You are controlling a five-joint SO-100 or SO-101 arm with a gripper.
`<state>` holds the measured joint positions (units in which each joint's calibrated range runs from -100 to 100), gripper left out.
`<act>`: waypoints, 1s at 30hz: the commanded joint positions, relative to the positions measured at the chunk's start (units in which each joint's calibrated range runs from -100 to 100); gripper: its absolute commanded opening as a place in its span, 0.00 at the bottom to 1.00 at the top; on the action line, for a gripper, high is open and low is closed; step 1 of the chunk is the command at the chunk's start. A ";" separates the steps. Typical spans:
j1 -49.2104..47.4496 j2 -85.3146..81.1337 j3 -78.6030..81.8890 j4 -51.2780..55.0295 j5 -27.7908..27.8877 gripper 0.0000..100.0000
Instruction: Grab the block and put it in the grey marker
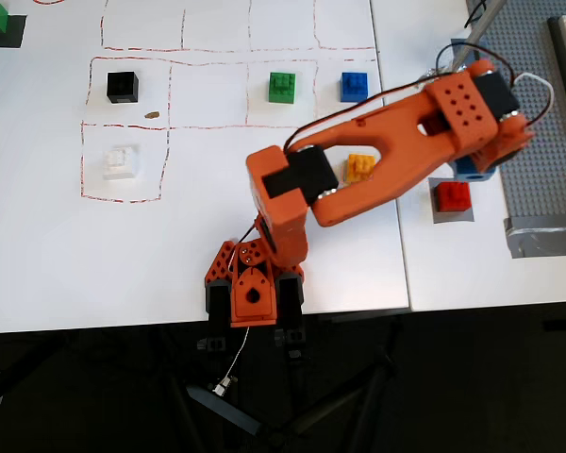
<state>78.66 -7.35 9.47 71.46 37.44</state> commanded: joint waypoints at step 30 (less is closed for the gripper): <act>-67.50 -46.81 37.04 -17.34 -37.51 0.00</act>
<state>12.36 -48.17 45.27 57.80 1.25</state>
